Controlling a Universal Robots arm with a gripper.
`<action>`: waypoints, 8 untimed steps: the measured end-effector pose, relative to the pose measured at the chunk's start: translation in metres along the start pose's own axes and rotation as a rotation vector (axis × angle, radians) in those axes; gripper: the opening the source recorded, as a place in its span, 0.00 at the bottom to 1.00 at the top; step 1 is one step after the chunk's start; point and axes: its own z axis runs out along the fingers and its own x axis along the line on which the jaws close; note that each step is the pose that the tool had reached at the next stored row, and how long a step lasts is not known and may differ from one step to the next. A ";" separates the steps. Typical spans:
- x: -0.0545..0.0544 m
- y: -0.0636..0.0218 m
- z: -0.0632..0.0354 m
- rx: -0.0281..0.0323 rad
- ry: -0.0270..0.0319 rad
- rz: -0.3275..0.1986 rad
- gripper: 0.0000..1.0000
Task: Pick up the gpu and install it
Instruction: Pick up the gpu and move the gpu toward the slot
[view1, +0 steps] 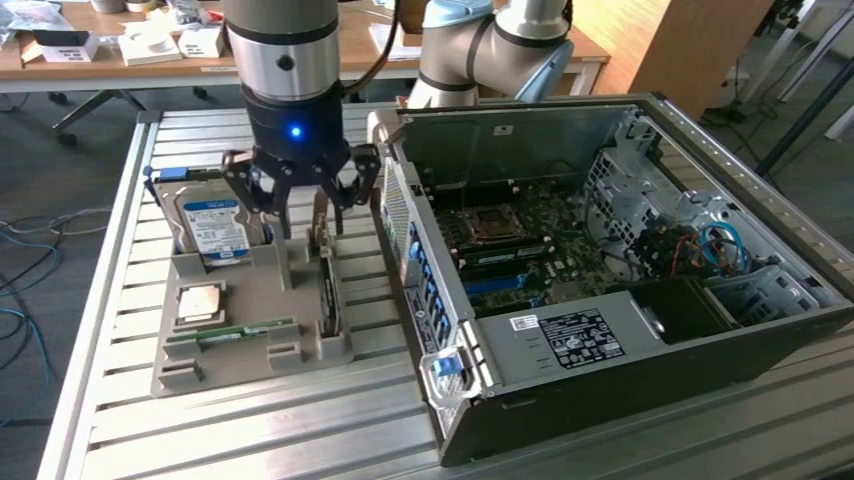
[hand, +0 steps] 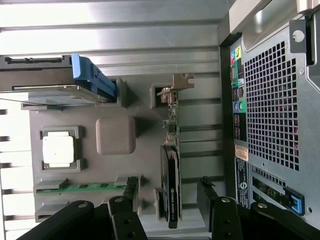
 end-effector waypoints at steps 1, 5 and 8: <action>0.000 -0.0001 0.0009 0.0000 -0.0001 0.000 0.59; 0.000 -0.0002 0.0044 -0.0001 -0.0001 0.000 0.59; 0.000 -0.0003 0.0069 0.0000 0.0000 0.000 0.59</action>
